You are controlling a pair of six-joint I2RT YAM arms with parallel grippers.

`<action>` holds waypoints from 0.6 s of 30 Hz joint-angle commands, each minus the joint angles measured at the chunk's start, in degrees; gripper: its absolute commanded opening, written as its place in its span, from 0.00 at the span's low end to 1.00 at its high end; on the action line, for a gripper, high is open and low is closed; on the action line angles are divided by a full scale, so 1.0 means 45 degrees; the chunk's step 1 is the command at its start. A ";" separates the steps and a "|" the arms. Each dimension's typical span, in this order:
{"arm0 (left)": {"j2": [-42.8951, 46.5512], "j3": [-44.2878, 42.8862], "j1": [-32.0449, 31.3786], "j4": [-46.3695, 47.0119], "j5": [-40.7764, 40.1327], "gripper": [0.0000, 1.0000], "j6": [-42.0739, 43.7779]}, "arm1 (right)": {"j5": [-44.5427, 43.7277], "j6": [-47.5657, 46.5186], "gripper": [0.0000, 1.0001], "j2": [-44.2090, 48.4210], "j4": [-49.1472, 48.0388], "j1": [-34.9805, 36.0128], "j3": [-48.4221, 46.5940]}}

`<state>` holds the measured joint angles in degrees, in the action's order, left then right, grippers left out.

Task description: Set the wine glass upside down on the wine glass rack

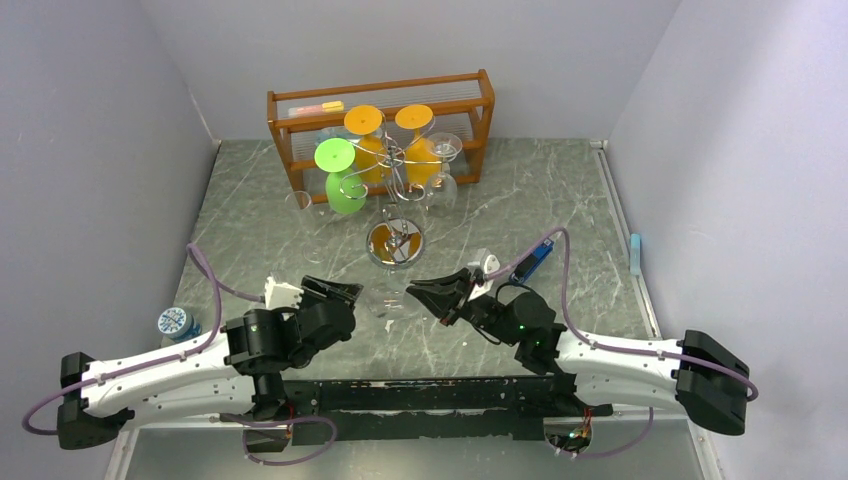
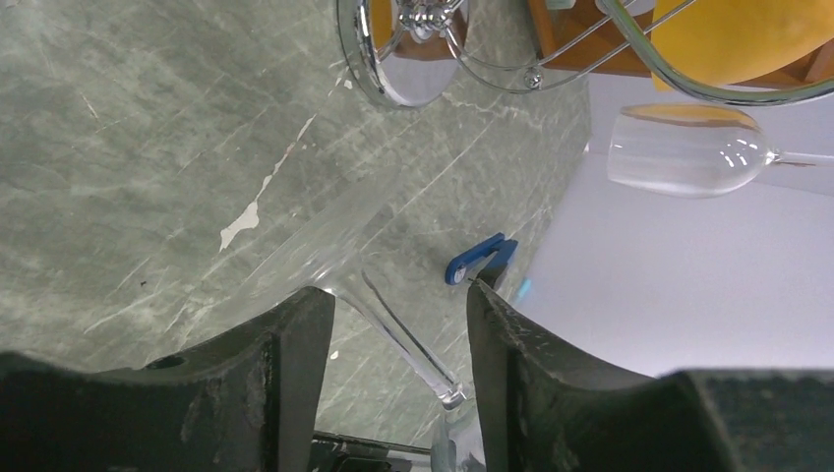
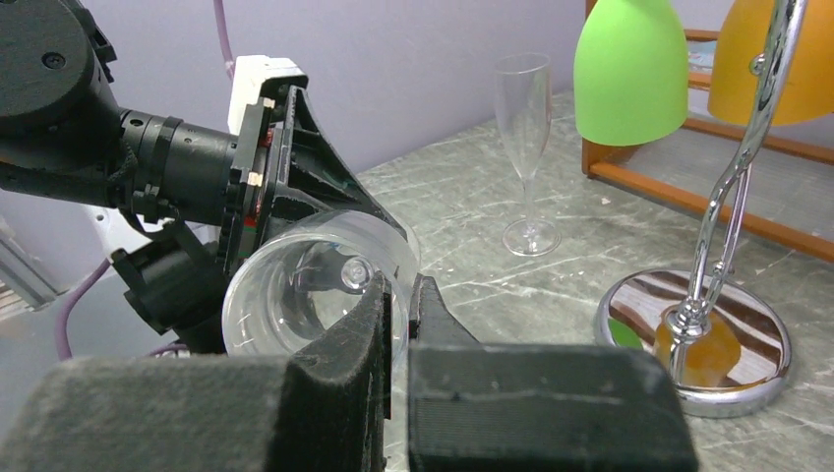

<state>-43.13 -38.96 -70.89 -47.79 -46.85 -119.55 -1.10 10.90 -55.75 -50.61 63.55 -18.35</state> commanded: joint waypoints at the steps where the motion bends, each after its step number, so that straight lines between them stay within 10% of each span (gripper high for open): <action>1: -0.0019 -0.0289 0.0031 0.0139 -0.0909 0.54 -0.2638 | 0.0428 0.0314 0.00 0.0489 -0.2198 0.0142 0.0227; 13: -0.0781 -0.0561 0.0276 0.1715 -0.0722 0.42 -0.3487 | 0.0759 0.0044 0.00 0.0368 -0.2891 0.0144 0.0642; 18: -0.0979 -0.0499 0.0510 0.2154 -0.0567 0.20 -0.3250 | 0.0752 0.0021 0.00 0.0354 -0.2992 0.0155 0.0754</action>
<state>-46.72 -39.90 -69.32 -42.15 -47.55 -120.44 -1.52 9.06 -55.11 -57.04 63.35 -15.22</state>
